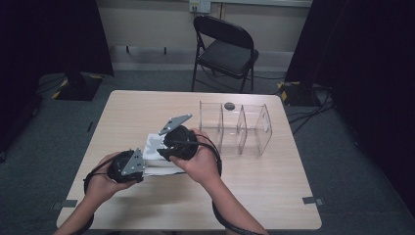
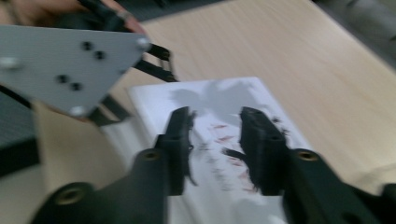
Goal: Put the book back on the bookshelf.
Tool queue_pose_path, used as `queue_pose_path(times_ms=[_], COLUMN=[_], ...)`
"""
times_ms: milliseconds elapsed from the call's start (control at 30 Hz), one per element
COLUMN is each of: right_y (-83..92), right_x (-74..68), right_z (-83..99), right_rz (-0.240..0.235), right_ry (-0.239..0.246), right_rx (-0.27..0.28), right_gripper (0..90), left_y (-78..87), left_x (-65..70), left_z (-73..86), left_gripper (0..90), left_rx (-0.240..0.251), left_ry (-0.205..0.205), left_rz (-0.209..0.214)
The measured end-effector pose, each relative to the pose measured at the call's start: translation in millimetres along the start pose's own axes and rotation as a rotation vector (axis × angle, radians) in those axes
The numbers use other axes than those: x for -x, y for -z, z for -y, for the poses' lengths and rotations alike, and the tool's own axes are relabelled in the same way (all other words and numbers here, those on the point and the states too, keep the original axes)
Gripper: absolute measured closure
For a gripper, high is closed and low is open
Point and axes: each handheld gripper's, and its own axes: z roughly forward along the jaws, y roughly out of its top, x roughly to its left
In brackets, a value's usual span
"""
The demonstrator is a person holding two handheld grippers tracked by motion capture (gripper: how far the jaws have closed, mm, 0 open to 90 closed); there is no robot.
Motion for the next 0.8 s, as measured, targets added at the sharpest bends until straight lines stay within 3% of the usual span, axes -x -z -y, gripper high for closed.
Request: queue_pose_path(times_ms=[33,100,200,300,400,433,567,667,800], right_y=[0.1,0.2,4.7,10.5,15.5,16.3,17.8,22.5,28.2], right_x=[1.0,4.6,8.2,14.7,22.8,24.6,27.2,28.7,30.6], right_z=[1.0,7.2,20.5,37.5,55.7,61.6,82.3,96.5,114.5], right_rz=[0.008,-0.011,0.019,-0.015,-0.014,-0.003,-0.031,-0.027,-0.060], right_ry=[0.005,-0.042,-0.053,-0.107,-0.148,-0.158,-0.203,-0.207,-0.237], right_rx=[-0.006,0.007,0.015,0.043,0.073,0.071,0.093,0.135,0.220], right_gripper=[50.5,47.9,35.0,32.9,28.6,25.5,22.1,21.5,20.8], left_y=[0.3,1.9,6.6,12.2,17.2,18.2,19.3,19.9,20.3], left_x=[0.3,-1.0,-4.2,-7.9,-13.6,-15.0,-17.5,-18.1,-19.3], left_z=[-0.8,-0.8,-0.8,-0.4,1.3,1.9,1.3,-1.2,-4.6], left_gripper=[52.9,53.4,56.1,58.7,62.1,63.0,64.2,64.2,63.9], left_rx=[0.001,0.015,0.035,0.039,0.039,0.040,0.025,0.019,0.027], left_ry=[0.006,0.037,0.089,0.115,0.138,0.139,0.130,0.129,0.134], left_rz=[-0.005,0.002,0.004,0.012,0.009,0.007,0.008,0.009,0.015])
